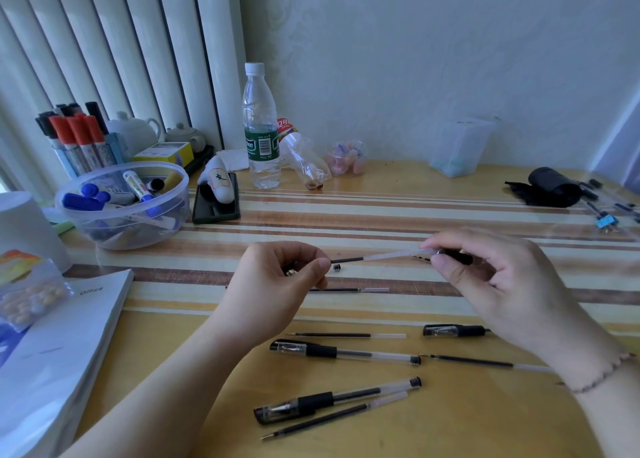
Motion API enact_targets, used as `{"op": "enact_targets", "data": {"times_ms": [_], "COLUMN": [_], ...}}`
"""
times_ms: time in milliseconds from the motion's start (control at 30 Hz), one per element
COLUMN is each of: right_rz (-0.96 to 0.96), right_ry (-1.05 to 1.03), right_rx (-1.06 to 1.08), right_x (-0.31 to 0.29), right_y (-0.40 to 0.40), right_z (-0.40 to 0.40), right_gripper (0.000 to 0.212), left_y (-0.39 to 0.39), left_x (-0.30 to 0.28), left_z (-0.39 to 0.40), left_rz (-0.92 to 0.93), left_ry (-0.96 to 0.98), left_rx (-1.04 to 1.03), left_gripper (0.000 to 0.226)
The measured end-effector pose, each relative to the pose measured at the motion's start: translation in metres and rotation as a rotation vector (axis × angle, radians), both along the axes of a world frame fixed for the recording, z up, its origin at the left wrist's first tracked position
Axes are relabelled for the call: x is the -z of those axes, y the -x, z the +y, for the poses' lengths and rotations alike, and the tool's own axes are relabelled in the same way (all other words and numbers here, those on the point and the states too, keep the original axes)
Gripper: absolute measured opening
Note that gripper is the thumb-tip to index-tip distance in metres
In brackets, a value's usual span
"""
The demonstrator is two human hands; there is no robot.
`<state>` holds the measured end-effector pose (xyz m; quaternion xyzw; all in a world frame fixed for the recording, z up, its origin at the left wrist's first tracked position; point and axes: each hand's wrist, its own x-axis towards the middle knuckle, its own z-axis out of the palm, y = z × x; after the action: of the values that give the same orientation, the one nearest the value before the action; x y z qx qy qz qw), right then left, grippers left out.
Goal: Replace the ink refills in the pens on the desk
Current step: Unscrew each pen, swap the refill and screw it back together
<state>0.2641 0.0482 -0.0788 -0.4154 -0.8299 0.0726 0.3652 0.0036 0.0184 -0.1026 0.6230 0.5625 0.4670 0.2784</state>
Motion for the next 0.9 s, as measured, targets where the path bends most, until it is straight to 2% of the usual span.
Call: {"op": "enact_targets", "data": {"times_ms": [67,100,233,367,500,633,767,833,900], "right_rz": [-0.202,-0.252,-0.194,-0.141,-0.217,-0.185,-0.192,-0.226,-0.23], "right_ry": [-0.067,-0.06,0.106,0.127,0.031,0.133,0.126,0.089,0.145], "right_rx": [0.059,0.06,-0.029,-0.074,-0.056,-0.085,-0.008,-0.012,-0.018], "right_x": [-0.002,-0.002,0.006,0.012,0.012,0.011,0.017,0.012,0.01], "right_y": [0.002,0.004,0.018,0.032,0.038,0.038,0.036,0.037,0.037], "right_z": [-0.003,-0.004,-0.012,-0.02,-0.024,-0.026,-0.023,-0.024,-0.025], "right_gripper": [0.02,0.021,0.021,0.02,0.008,0.029,0.014,0.03,0.026], "left_y": [-0.002,-0.004,-0.016,-0.023,-0.024,-0.022,-0.02,-0.019,-0.019], "left_x": [0.002,0.002,0.002,0.003,0.004,0.005,0.004,0.004,0.005], "left_z": [-0.001,-0.003,-0.011,-0.016,-0.015,-0.013,-0.012,-0.012,-0.012], "left_rz": [0.214,0.257,0.319,0.299,0.286,0.263,0.258,0.252,0.25], "left_ry": [-0.075,-0.095,-0.106,-0.108,-0.127,-0.125,-0.115,-0.102,-0.094], "left_rx": [-0.012,0.004,0.063,0.083,0.104,0.088,0.075,0.069,0.062], "left_gripper": [0.017,0.016,0.008,0.011,0.017,0.015,0.015,0.014,0.013]}}
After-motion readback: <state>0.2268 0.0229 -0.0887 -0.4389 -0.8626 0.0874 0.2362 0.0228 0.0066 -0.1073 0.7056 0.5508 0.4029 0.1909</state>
